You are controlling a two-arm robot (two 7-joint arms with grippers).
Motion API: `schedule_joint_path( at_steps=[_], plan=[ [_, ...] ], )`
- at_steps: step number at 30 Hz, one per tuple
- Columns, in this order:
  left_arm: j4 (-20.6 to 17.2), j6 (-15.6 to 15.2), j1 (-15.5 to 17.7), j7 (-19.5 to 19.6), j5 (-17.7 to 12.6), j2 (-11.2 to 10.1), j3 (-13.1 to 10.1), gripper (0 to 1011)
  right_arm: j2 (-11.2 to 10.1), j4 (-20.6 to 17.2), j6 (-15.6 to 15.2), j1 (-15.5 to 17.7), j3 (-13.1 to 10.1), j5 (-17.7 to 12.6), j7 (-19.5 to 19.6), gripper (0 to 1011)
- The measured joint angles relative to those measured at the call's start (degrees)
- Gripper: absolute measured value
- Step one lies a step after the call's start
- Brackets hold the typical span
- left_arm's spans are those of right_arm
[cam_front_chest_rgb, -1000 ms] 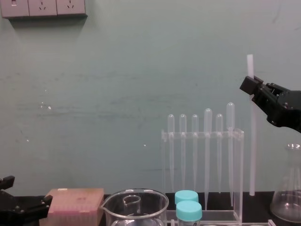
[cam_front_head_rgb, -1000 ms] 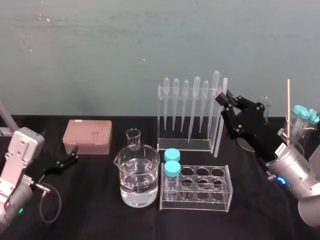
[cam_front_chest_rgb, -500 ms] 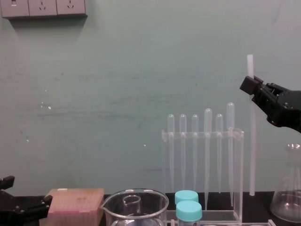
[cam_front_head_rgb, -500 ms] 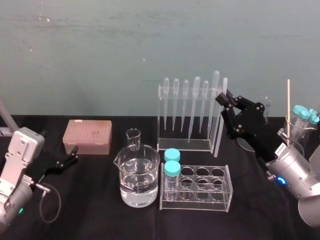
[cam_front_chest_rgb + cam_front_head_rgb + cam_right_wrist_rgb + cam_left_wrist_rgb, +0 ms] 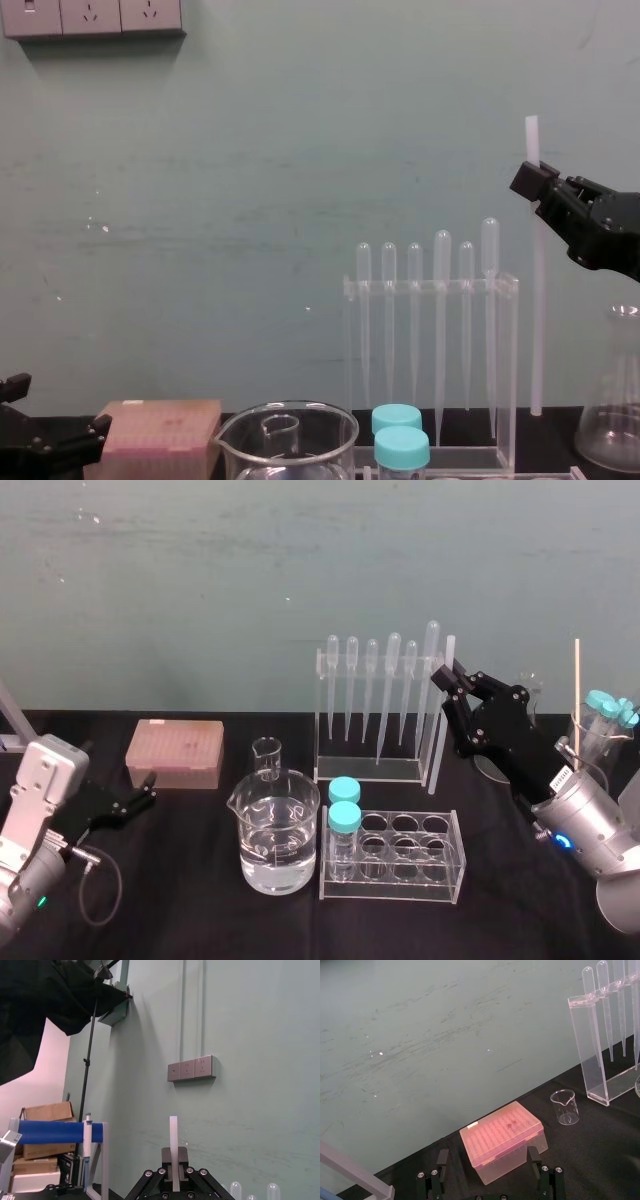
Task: Pick up the stirring rod with one hand, then place it down.
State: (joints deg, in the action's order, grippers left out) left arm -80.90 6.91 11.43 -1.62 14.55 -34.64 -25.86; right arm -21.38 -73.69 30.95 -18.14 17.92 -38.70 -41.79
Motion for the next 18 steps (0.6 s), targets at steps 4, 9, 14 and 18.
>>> schedule_joint_path(
  at_steps=[4,9,14,18],
  plan=[
    [0.0,0.0,0.0,0.0,0.0,0.0,0.0,1000,0.0,0.0,0.0,0.0,0.0,0.0,0.0,64],
    [0.0,0.0,0.0,0.0,0.0,0.0,0.0,1000,0.0,0.0,0.0,0.0,0.0,0.0,0.0,64],
    [0.0,0.0,0.0,0.0,0.0,0.0,0.0,1000,0.0,0.0,0.0,0.0,0.0,0.0,0.0,64],
    [0.0,0.0,0.0,0.0,0.0,0.0,0.0,1000,0.0,0.0,0.0,0.0,0.0,0.0,0.0,64]
  ],
)
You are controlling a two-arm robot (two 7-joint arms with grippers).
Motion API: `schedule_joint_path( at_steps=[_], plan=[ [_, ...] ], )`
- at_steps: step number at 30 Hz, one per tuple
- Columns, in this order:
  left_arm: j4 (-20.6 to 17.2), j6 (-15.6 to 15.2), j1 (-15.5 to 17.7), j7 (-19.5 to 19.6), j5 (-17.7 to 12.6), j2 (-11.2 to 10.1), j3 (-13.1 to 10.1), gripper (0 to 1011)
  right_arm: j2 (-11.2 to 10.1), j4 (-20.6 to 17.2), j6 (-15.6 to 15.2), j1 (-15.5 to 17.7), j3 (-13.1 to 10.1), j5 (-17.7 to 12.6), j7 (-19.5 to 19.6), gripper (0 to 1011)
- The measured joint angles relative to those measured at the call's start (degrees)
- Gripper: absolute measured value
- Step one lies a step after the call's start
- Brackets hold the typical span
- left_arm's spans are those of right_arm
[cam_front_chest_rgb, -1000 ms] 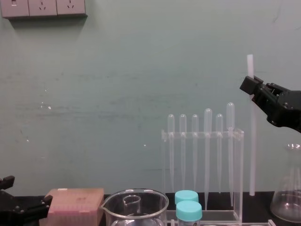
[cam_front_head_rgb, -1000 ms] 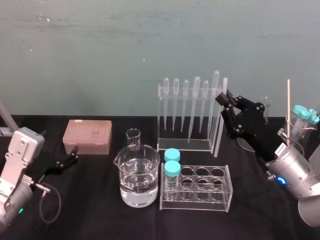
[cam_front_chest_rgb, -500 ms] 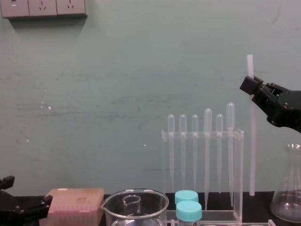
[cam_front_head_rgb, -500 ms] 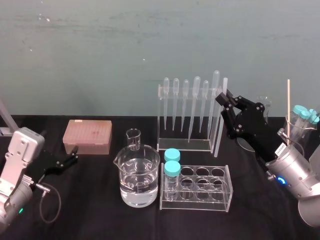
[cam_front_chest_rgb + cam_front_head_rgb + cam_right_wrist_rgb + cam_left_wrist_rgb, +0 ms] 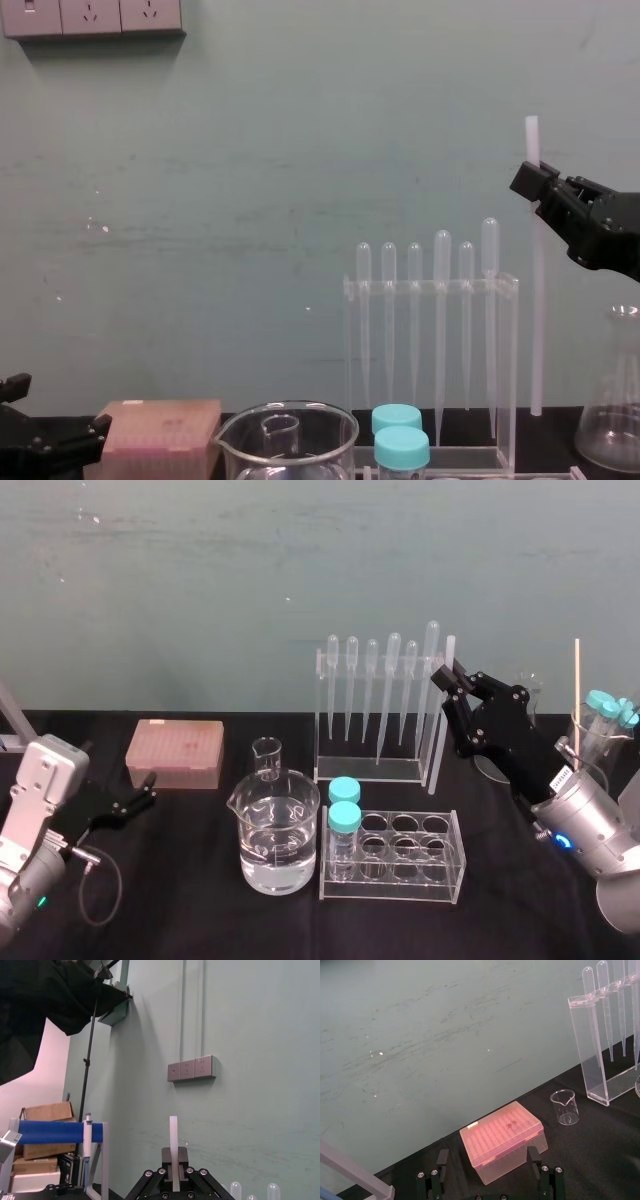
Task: Pick up the stirring rod with one hand, then place it down.
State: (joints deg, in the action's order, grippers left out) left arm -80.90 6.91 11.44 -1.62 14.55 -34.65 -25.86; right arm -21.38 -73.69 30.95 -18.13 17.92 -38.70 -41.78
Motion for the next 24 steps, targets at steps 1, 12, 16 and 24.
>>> schedule_joint_path(
  at_steps=[1,12,16,24],
  plan=[
    [0.0,0.0,0.0,0.0,0.0,0.0,0.0,1000,0.0,0.0,0.0,0.0,0.0,0.0,0.0,64],
    [0.0,0.0,0.0,0.0,0.0,0.0,0.0,1000,-0.3,-0.8,0.0,0.2,-0.7,-0.2,-2.3,64],
    [0.0,0.0,0.0,0.0,0.0,0.0,0.0,1000,-1.5,-1.5,-1.5,0.8,-1.0,-0.9,-4.4,64],
    [0.0,0.0,0.0,0.0,0.0,0.0,0.0,1000,-4.1,-2.4,-3.2,2.6,-0.9,1.4,-5.6,64]
  ],
)
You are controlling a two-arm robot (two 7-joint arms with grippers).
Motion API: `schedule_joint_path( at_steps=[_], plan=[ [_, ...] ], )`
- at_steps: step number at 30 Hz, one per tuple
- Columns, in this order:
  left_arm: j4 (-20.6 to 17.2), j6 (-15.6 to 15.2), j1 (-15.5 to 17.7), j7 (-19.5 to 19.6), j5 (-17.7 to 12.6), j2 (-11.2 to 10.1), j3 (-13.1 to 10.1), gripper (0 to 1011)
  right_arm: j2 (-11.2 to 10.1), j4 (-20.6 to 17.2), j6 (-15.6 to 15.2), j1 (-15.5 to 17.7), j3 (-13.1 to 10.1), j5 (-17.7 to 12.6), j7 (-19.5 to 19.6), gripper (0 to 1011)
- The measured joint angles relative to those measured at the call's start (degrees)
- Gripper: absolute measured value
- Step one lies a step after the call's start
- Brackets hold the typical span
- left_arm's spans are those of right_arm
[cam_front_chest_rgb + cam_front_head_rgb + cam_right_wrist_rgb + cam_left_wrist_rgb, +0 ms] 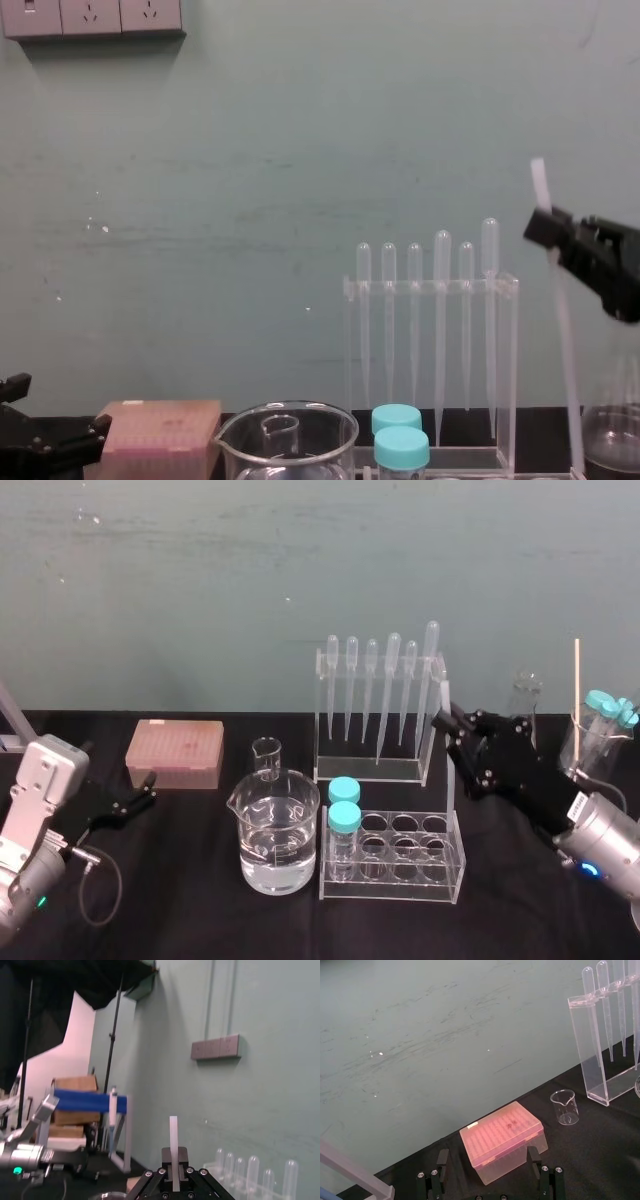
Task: Pick up the stirring rod with one hand, then place it down.
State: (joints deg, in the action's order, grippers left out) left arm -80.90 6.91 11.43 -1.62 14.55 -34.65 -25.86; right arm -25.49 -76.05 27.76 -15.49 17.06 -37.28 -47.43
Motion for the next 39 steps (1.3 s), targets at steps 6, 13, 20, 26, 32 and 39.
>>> schedule_joint_path(
  at_steps=[6,13,20,26,32,39],
  plan=[
    [0.0,0.0,0.0,0.0,0.0,0.0,0.0,1000,-0.5,0.7,0.0,0.1,0.4,1.5,-0.1,64],
    [0.0,0.0,0.0,0.0,0.0,0.0,0.0,1000,-0.3,2.2,0.2,-0.7,1.2,1.7,-1.6,64],
    [0.0,0.0,0.0,0.0,0.0,0.0,0.0,1000,0.3,4.0,0.5,-1.9,1.9,1.3,-3.1,64],
    [0.0,0.0,0.0,0.0,0.0,0.0,0.0,1000,0.8,6.1,-0.2,-3.0,2.6,0.4,-4.2,64],
    [0.0,0.0,0.0,0.0,0.0,0.0,0.0,1000,1.3,8.6,-1.8,-4.2,3.5,-0.3,-5.2,64],
    [0.0,0.0,0.0,0.0,0.0,0.0,0.0,1000,1.5,10.9,-3.2,-5.0,4.5,-0.7,-6.2,64]
  ],
)
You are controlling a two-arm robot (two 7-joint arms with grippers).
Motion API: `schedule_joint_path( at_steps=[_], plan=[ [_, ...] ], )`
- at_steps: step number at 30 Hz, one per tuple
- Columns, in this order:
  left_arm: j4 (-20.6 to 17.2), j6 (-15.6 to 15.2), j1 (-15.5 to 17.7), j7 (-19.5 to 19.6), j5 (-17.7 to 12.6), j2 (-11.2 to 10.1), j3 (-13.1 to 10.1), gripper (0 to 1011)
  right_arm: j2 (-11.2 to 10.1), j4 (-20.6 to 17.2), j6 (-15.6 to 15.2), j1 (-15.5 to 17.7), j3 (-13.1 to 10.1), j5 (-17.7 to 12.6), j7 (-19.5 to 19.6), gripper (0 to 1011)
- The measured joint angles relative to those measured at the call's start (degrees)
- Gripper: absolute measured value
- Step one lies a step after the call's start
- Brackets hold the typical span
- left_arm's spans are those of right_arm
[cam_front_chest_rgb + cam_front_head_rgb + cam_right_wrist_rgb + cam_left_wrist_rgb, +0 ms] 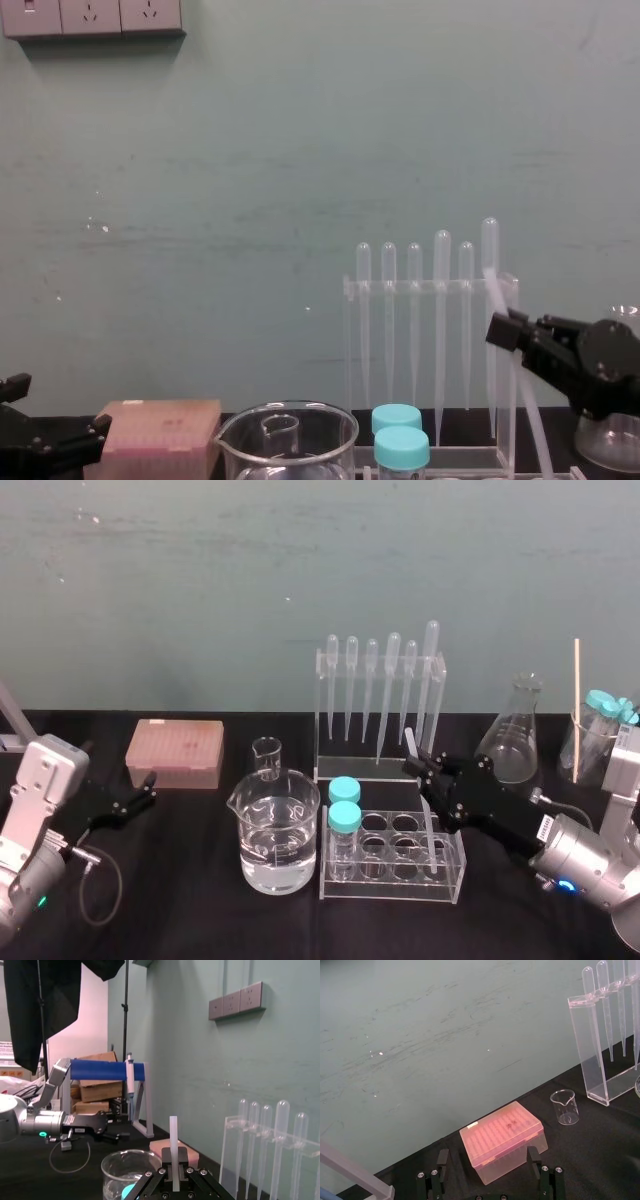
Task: Pick up the stirring rod with one hand, then place it down.
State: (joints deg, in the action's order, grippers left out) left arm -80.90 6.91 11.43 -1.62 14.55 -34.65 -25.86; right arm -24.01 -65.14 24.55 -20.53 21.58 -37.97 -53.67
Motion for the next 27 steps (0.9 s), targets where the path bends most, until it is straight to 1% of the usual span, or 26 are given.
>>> schedule_joint_path(
  at_steps=[3,10,16,27],
  plan=[
    [0.0,0.0,0.0,0.0,0.0,0.0,0.0,1000,0.0,1.1,-0.4,-0.5,0.5,0.0,-0.5,64],
    [0.0,0.0,0.0,0.0,0.0,0.0,0.0,1000,0.0,2.5,-0.8,-1.2,1.2,0.3,-0.9,64],
    [0.0,0.0,0.0,0.0,0.0,0.0,0.0,1000,-0.2,2.7,-1.3,-1.4,1.4,1.0,-0.4,64],
    [0.0,0.0,0.0,0.0,0.0,0.0,0.0,1000,-0.1,2.6,-1.2,-1.4,1.4,0.9,-0.4,64]
  ],
)
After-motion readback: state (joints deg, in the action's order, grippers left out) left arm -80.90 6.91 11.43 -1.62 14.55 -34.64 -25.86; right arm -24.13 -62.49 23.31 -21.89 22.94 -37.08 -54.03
